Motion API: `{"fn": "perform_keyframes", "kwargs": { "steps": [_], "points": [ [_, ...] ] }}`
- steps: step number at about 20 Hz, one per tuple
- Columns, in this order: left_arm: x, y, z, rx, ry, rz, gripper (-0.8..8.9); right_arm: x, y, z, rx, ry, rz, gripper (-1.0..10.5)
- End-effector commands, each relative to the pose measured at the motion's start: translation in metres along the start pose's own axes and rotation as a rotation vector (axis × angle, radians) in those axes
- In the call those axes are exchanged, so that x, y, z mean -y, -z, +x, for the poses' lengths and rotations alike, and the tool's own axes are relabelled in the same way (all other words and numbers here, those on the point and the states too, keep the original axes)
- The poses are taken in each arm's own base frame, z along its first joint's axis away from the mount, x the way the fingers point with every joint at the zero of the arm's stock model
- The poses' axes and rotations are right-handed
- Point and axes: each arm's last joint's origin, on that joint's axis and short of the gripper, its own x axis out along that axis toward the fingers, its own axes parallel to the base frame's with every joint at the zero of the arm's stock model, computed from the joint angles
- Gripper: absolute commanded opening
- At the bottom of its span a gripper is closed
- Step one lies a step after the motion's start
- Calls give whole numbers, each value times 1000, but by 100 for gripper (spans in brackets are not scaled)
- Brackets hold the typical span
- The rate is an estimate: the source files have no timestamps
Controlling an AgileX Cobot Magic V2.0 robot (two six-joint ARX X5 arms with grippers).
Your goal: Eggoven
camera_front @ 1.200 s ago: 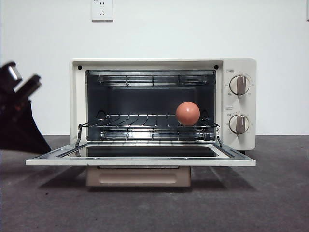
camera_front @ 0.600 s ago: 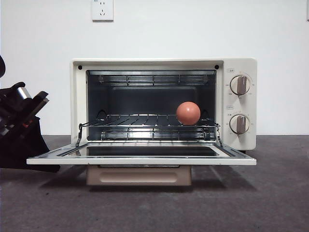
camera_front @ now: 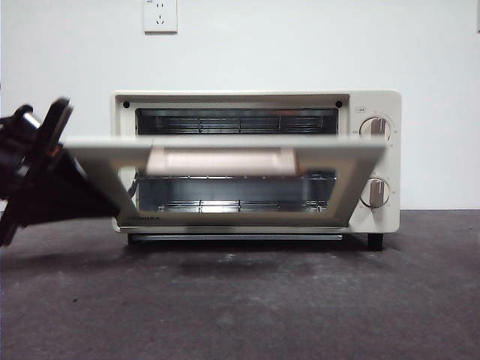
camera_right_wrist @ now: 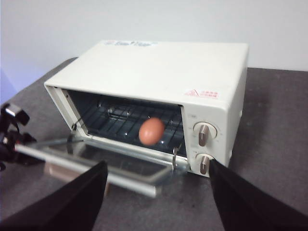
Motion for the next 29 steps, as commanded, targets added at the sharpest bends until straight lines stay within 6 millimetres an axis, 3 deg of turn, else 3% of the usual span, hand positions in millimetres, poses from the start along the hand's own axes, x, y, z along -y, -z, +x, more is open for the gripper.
{"fn": "perform_keyframes", "kwargs": {
  "steps": [1,7,12,18,23,29],
  "points": [
    [4,-12,0,59,43,-16,6,-1,-3,-2,4,-7,-8,336],
    [17,-35,-3,271,59,44,6,-1,-1,-2,-15,-3,-2,336],
    [22,-40,-5,283,70,47,7,-1,-1,-2,-18,-2,-3,336],
    [49,-42,-16,293,95,101,7,0,0,-2,-33,2,-5,336],
    [81,-33,-34,288,18,177,7,0,3,-2,-53,7,-9,335],
    [119,-9,-61,289,-154,297,7,1,9,4,-67,10,-18,295]
  ]
}}
